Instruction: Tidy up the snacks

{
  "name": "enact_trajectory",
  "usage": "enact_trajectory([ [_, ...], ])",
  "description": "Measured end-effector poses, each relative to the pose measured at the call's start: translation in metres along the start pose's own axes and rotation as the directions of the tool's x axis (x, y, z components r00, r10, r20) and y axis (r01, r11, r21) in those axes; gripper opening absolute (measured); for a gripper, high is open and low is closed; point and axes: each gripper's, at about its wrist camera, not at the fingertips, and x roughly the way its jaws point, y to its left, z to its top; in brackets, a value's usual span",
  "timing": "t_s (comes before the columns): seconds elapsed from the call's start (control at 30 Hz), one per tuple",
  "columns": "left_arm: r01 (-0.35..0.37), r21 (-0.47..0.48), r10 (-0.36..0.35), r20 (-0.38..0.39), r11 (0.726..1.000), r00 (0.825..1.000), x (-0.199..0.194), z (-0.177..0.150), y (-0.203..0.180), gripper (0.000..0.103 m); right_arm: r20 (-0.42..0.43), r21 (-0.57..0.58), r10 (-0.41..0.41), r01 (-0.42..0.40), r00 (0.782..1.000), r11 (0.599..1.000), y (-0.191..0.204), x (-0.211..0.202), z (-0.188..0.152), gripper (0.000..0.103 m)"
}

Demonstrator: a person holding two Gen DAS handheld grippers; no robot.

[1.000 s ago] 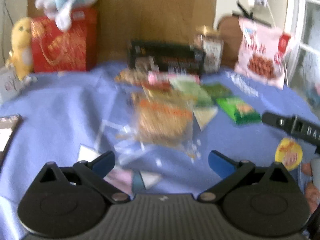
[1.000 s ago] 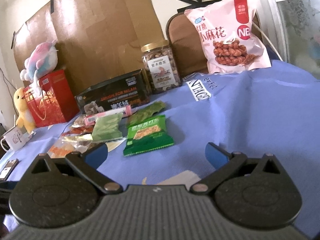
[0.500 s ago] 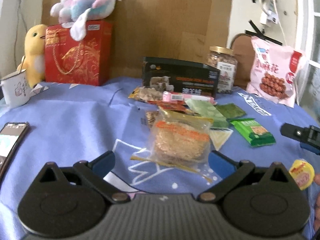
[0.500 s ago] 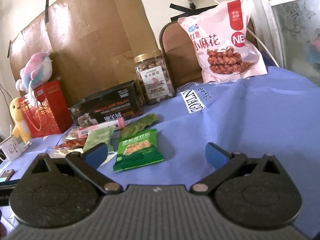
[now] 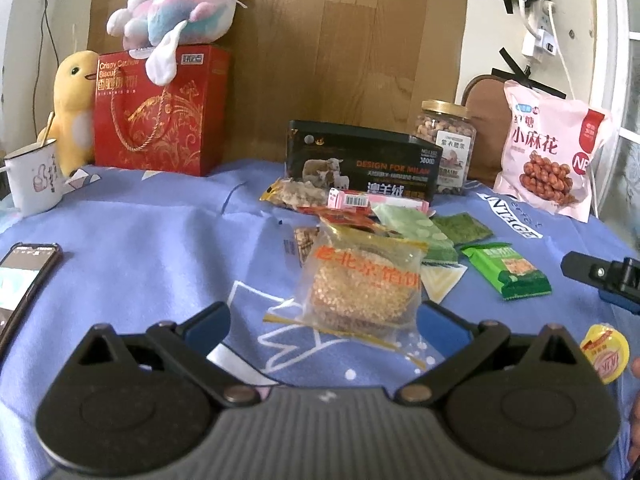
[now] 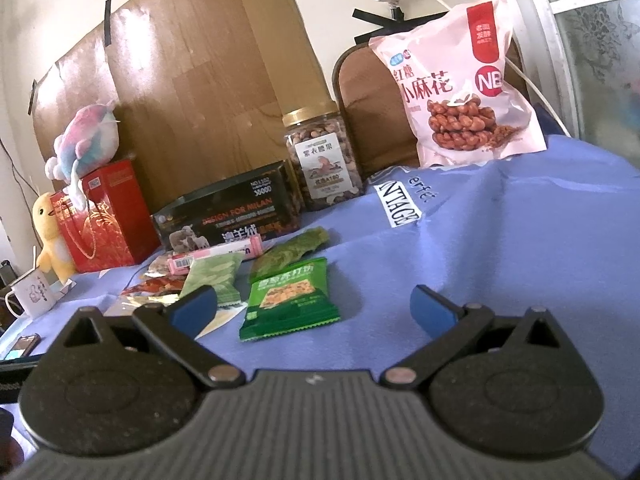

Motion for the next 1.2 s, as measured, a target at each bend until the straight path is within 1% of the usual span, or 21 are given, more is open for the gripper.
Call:
enact_trajectory([
  [0.17, 0.005, 0.003, -0.005, -0.005, 1.0, 1.0, 0.0009, -0.0002, -0.0003, 0.103, -0.006, 0.0, 0.007, -0.007, 1.0, 1.0, 0.0002, 0.0004, -0.0004, 0.101],
  [0.73, 0.013, 0.004, -0.013, -0.008, 1.0, 1.0, 0.0019, 0.0004, 0.0008, 0.103, -0.011, -0.001, 0.01, -0.01, 1.0, 1.0, 0.0032, 0.0016, -0.0007, 0.1],
  [0.9, 0.019, 0.012, -0.019, -0.003, 1.0, 1.0, 0.0006, -0.0001, -0.0003, 0.103, -0.028, -0.008, 0.024, -0.025, 0.999, 1.0, 0.0052, 0.0031, -0.002, 0.092],
  [0.97, 0.02, 0.014, -0.02, 0.0, 1.0, 1.0, -0.0002, -0.0004, -0.0011, 0.103, -0.033, -0.009, 0.032, -0.032, 0.999, 0.999, 0.006, 0.0033, -0.0026, 0.087],
  [1.07, 0.022, 0.017, -0.022, -0.002, 1.0, 1.0, -0.0002, -0.0004, -0.0014, 0.103, -0.04, -0.013, 0.04, -0.041, 0.998, 0.999, 0.006, 0.0035, -0.0021, 0.083],
  [1.2, 0.026, 0.014, -0.026, -0.009, 1.0, 1.0, 0.0009, 0.0, -0.0004, 0.103, -0.046, -0.013, 0.044, -0.045, 0.998, 0.999, 0.0063, 0.0037, -0.0021, 0.082],
])
